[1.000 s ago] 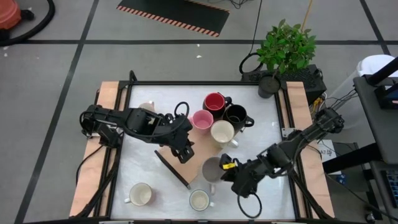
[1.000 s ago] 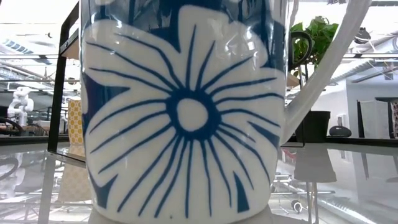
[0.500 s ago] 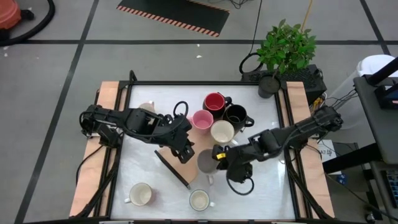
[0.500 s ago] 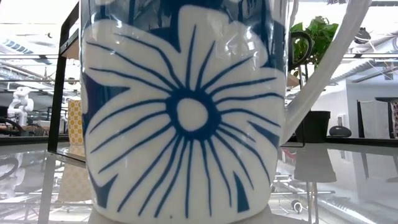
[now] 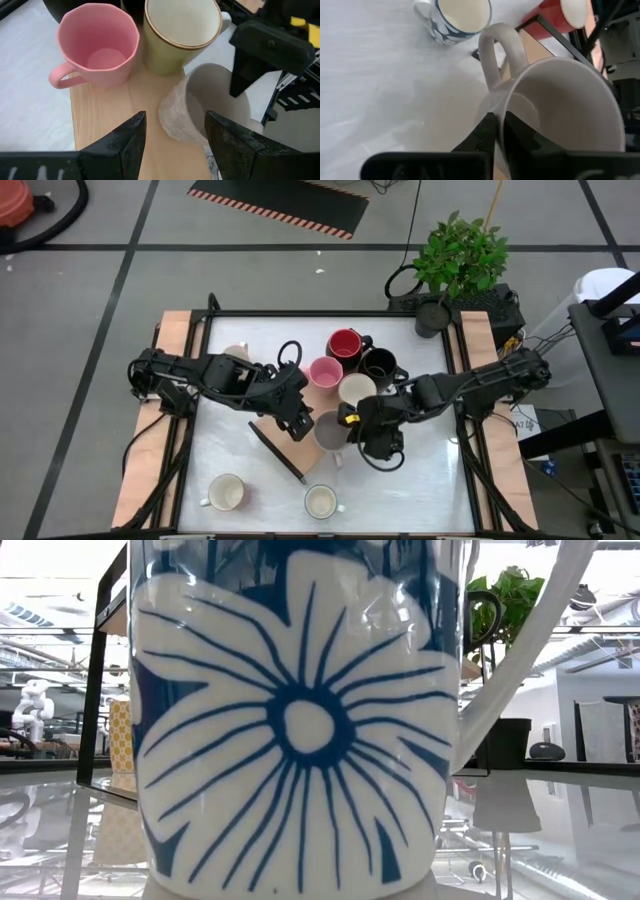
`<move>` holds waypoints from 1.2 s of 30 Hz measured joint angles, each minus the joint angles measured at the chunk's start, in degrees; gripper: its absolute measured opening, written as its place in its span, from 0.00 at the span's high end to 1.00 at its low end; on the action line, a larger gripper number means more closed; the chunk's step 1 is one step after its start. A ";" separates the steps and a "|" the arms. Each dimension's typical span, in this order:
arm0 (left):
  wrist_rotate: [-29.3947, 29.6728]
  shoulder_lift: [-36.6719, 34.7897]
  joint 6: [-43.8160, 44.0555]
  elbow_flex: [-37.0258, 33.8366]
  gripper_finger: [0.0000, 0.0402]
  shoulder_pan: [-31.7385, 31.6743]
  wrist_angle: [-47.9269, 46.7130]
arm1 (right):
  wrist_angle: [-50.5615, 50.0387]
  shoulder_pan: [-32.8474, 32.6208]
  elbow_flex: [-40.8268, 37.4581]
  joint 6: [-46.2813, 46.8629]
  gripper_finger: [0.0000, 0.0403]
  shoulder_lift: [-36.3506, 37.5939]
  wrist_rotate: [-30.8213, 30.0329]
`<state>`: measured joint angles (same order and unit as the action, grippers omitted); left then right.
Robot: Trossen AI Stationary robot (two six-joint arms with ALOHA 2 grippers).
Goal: Place coffee mugs
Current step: Put the gray mug on top of the shelf
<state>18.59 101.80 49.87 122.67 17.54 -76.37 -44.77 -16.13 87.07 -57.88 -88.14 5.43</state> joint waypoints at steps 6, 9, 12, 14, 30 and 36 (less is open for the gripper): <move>0.79 0.02 -0.05 0.00 0.48 0.00 -0.01 | 1.13 1.92 0.09 -1.54 0.89 0.04 0.16; 1.01 0.02 -0.07 0.00 0.48 0.00 -0.01 | 1.34 2.72 0.07 -1.63 0.85 0.03 0.31; 1.01 0.02 -0.09 -0.02 0.48 0.00 -0.01 | 2.00 3.39 0.07 -1.61 0.81 0.02 -0.63; 1.01 0.02 -0.10 -0.02 0.48 0.00 -0.01 | 2.20 3.50 0.04 -1.54 0.78 0.02 -2.55; 1.05 0.02 -4.86 -0.07 0.48 -0.08 -0.09 | 0.54 0.16 -0.07 28.90 0.60 6.56 -16.79; 1.03 0.02 -7.40 -0.07 0.48 -0.79 -0.09 | 1.59 -4.93 -0.07 65.06 0.59 10.81 -19.27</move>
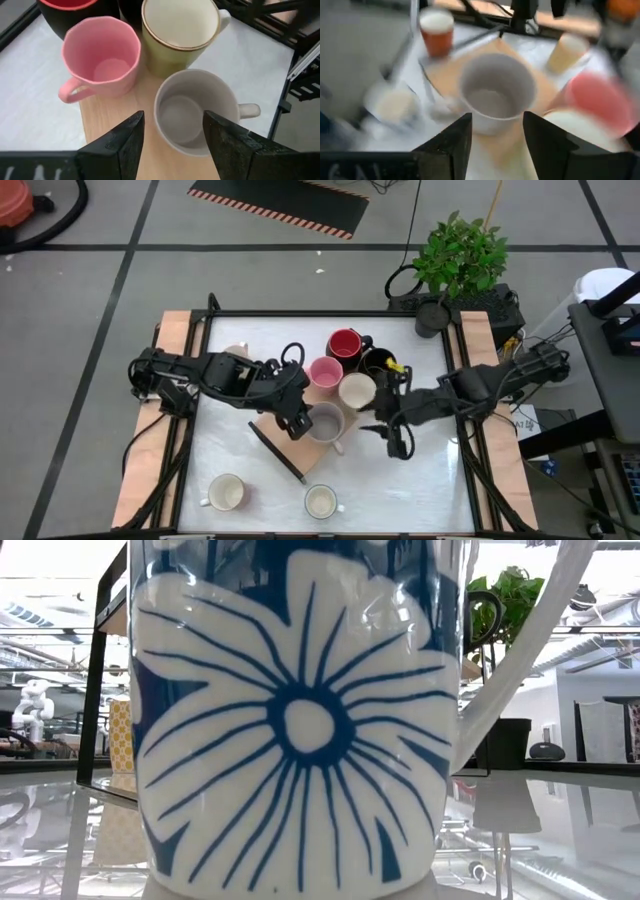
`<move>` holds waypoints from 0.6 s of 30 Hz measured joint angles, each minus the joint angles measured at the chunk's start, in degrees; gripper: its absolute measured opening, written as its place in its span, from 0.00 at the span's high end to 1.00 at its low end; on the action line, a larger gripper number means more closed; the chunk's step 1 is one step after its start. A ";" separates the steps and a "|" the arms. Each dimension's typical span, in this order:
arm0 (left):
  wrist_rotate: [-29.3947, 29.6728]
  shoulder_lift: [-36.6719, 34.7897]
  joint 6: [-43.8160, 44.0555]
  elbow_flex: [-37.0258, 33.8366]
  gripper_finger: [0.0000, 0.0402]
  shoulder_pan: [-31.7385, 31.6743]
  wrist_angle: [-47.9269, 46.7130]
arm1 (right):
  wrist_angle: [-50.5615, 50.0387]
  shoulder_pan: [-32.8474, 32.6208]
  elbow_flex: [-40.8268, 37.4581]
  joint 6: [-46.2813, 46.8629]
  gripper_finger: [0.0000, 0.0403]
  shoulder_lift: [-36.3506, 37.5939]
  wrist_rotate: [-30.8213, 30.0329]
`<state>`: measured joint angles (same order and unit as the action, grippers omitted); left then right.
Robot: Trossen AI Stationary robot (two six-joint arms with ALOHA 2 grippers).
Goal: Place coffee mugs
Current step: Put the gray mug on top of the shelf
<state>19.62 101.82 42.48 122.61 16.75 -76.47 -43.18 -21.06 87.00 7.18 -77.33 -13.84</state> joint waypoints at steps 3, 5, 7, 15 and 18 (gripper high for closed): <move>0.01 0.00 -1.39 0.00 0.48 -0.85 0.00 | 0.58 -2.70 -0.09 18.18 0.59 -0.33 -1.96; 0.00 0.02 -2.23 0.00 0.48 -1.58 0.00 | 3.25 -4.95 -1.06 24.95 0.59 -1.23 -5.00; 0.00 0.01 -3.02 0.00 0.48 -2.29 0.00 | 6.74 -7.64 -2.68 29.08 0.59 -2.30 -10.57; -3.35 -0.73 -4.70 0.00 0.48 -4.48 -1.53 | 15.25 -15.49 -5.66 38.35 0.59 -8.11 -29.27; -3.65 -1.50 -4.84 -0.04 0.48 -4.90 -3.78 | 15.11 -17.46 -5.68 37.94 0.59 -9.98 -31.01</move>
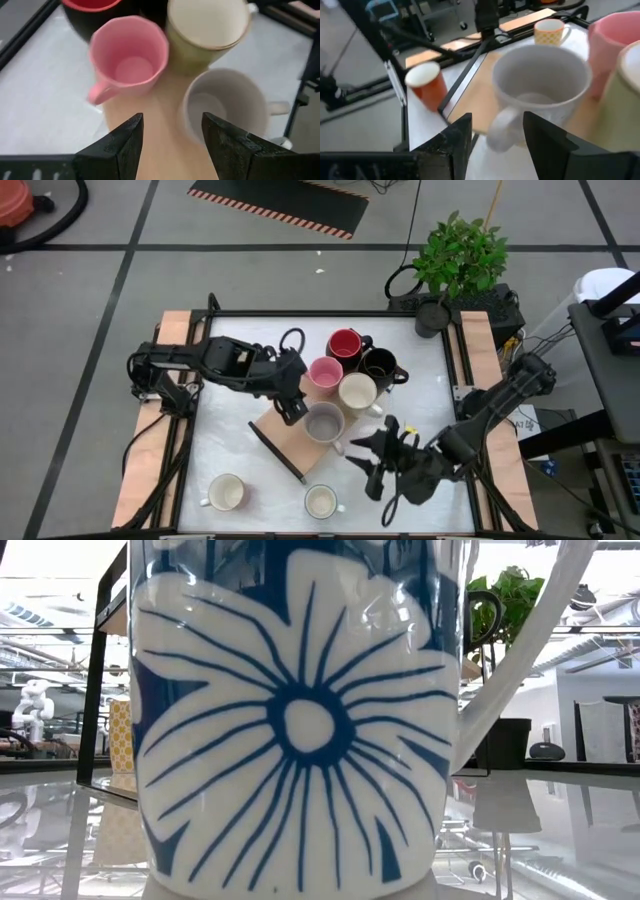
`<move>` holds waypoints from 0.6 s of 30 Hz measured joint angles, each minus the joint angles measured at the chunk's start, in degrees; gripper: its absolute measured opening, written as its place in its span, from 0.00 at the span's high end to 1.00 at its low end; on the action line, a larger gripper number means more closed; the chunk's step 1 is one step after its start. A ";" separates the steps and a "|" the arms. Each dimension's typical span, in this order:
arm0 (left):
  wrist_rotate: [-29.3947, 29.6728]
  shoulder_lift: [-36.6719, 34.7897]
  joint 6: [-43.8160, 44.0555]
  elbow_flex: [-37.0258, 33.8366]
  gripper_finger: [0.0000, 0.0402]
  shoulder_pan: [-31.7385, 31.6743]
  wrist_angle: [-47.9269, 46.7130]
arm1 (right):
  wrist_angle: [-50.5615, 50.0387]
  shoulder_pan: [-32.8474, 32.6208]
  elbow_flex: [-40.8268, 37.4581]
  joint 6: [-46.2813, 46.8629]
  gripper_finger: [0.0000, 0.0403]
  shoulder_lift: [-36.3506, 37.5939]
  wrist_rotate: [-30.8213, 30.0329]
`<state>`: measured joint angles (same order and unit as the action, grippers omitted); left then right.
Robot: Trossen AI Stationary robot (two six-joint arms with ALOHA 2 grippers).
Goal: Place coffee mugs
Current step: Put the gray mug on top of the shelf
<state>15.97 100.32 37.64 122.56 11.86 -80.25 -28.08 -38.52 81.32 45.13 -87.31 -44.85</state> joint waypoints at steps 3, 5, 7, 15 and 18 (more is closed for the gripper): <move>0.03 -0.75 -0.22 0.10 0.48 -0.88 -0.37 | -0.33 -0.85 0.00 -0.91 0.59 -1.49 -0.16; -0.01 -1.48 -1.06 0.04 0.48 -1.17 -0.78 | -0.93 -0.99 0.00 -0.14 0.59 -2.35 -0.22; 0.00 -1.73 -1.80 0.07 0.48 -1.98 -0.41 | -1.02 -0.99 0.00 0.52 0.57 -2.98 -0.34; -0.11 -2.73 -1.88 0.09 0.48 -3.23 -1.31 | -0.20 -0.02 0.00 0.72 0.41 -5.01 -0.32; -0.11 -2.57 -1.74 0.09 0.48 -3.21 -1.33 | 0.11 0.21 0.00 0.86 0.34 -5.44 -0.15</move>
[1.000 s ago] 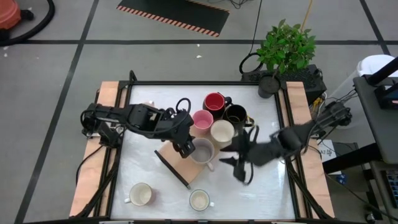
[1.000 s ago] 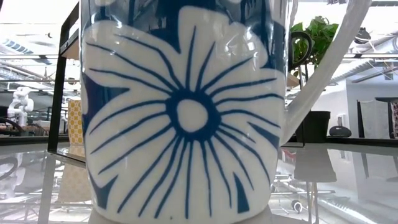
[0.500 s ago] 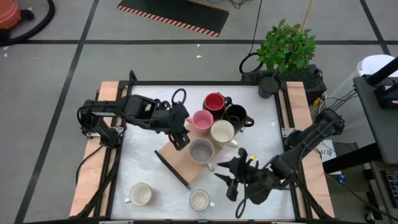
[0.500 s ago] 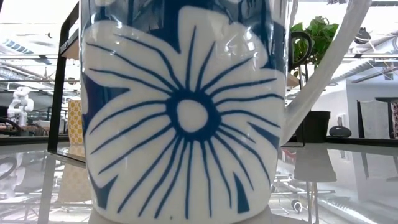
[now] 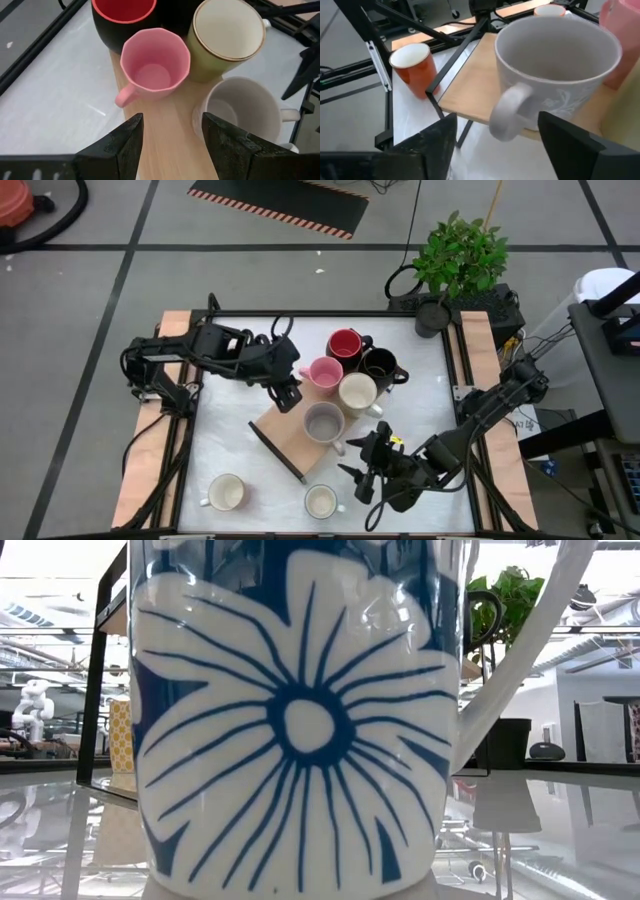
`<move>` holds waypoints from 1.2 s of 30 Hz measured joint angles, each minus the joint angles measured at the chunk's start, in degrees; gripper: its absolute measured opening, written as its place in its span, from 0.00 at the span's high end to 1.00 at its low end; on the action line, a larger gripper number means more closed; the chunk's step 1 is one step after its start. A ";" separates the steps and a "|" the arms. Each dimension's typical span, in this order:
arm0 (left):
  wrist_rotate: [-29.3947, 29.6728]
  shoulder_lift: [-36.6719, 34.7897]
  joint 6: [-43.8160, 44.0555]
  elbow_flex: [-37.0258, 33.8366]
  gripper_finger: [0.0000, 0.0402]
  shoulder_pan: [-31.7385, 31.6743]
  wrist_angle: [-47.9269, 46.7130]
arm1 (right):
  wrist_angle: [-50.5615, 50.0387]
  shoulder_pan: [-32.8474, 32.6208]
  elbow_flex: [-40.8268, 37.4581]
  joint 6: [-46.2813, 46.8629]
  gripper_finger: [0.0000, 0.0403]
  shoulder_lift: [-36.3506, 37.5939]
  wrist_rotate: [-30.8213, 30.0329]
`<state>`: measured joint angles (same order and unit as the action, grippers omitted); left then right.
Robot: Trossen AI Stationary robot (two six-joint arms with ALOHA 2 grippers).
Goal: Place coffee mugs
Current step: Put the gray mug on top of the shelf
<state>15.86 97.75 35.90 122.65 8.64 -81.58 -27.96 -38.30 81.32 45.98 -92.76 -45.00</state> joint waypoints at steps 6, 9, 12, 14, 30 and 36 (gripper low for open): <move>0.26 -0.06 -0.07 0.00 0.48 0.00 -0.01 | 0.21 0.97 0.00 0.34 0.30 -1.07 0.03; 0.59 -0.08 -0.51 0.00 0.48 -0.25 -0.01 | 0.28 1.73 0.00 2.42 0.33 -1.95 0.09; 0.66 -0.06 -0.70 0.00 0.48 -0.33 -0.07 | 0.30 2.30 0.00 4.82 0.37 -2.49 0.23; 0.68 -0.06 -0.67 0.00 0.48 -0.33 -0.07 | 0.13 2.36 0.00 5.99 0.40 -2.55 0.23; 0.70 -0.06 -0.72 0.00 0.48 -0.33 -0.07 | -1.31 2.36 0.00 9.90 0.87 -2.53 0.28; 0.70 -0.06 -0.74 0.00 0.48 -0.33 -0.11 | -2.61 2.38 0.02 8.81 0.87 -1.99 1.50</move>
<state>16.56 97.69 35.16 122.65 8.32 -81.69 -30.57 -35.92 81.34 54.79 -94.75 -43.50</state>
